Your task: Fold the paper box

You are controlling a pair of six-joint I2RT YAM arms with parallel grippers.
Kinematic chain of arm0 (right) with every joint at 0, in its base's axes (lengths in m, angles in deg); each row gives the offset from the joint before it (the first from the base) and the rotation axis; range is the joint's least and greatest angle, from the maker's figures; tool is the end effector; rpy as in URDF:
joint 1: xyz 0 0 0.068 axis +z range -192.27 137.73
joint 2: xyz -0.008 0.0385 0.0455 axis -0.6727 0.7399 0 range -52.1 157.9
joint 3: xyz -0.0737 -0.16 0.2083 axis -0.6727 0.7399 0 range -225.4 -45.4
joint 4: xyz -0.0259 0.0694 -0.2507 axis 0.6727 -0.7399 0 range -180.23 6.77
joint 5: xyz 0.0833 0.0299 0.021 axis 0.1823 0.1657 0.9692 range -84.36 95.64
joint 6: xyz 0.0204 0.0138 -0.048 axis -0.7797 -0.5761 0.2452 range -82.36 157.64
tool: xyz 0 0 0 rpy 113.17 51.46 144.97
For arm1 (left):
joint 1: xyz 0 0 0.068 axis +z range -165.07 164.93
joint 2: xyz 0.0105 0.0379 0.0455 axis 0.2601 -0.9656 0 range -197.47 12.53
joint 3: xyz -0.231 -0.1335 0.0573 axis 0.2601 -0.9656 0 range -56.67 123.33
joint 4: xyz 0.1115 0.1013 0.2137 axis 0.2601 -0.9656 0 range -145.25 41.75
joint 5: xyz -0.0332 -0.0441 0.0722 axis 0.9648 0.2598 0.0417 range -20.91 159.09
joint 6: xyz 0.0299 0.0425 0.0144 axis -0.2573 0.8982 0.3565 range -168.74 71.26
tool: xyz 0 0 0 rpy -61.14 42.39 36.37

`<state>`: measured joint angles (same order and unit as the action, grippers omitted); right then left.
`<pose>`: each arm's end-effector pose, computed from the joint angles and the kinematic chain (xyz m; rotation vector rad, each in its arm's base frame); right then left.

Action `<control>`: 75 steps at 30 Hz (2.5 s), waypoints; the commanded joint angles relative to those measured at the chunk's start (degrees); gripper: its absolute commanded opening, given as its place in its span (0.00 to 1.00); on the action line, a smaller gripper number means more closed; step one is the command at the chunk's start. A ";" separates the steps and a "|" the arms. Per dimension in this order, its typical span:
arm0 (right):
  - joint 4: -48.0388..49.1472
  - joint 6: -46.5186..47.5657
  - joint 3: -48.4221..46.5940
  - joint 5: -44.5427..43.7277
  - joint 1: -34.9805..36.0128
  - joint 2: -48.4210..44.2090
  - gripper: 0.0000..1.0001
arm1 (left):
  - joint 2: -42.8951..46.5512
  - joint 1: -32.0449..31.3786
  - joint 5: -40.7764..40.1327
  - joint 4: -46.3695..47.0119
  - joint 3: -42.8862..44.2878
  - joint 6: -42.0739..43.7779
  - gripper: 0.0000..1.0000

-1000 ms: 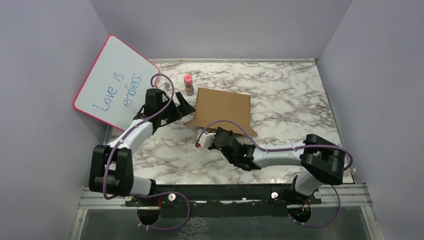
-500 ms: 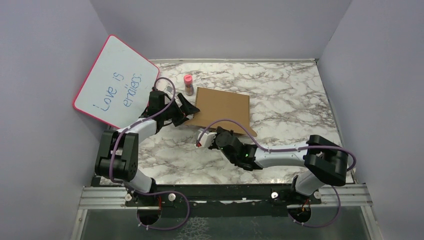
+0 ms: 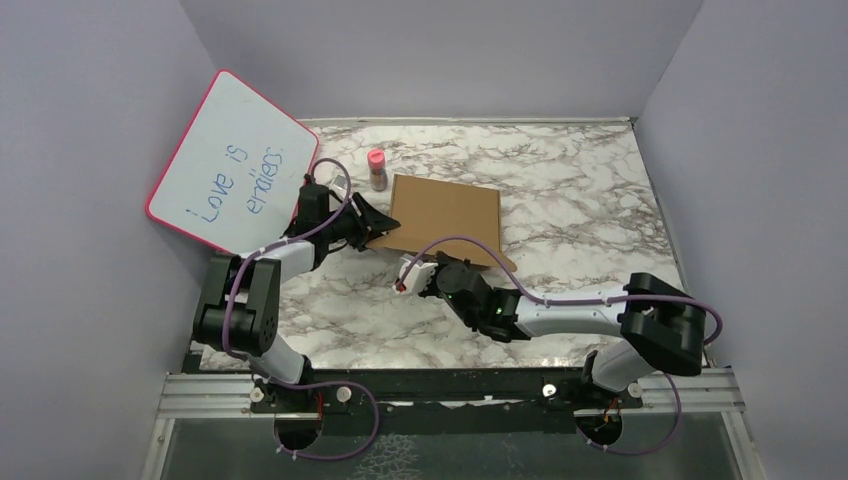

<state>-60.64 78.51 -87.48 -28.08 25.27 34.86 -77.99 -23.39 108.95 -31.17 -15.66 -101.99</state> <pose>0.1397 0.2861 0.2074 -1.2889 1.3962 -0.2607 0.3060 -0.0679 0.1759 -0.4477 2.2601 -1.3392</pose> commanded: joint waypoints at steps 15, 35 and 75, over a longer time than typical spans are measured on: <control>-9.00 -5.21 -2.61 5.51 0.20 -10.69 0.73 | 15.36 0.28 -0.72 0.53 -4.05 -12.63 0.26; 12.53 15.37 -1.49 -6.04 0.39 4.08 0.99 | 18.87 0.32 -4.06 -11.36 -0.54 -14.01 0.29; -18.12 5.45 -13.96 -0.38 -0.40 -1.03 0.34 | 24.48 0.42 -12.53 -24.77 7.04 2.39 0.70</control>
<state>-64.99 90.66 -97.97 -30.88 25.10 36.35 -55.70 -22.95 100.49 -53.20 -12.60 -105.99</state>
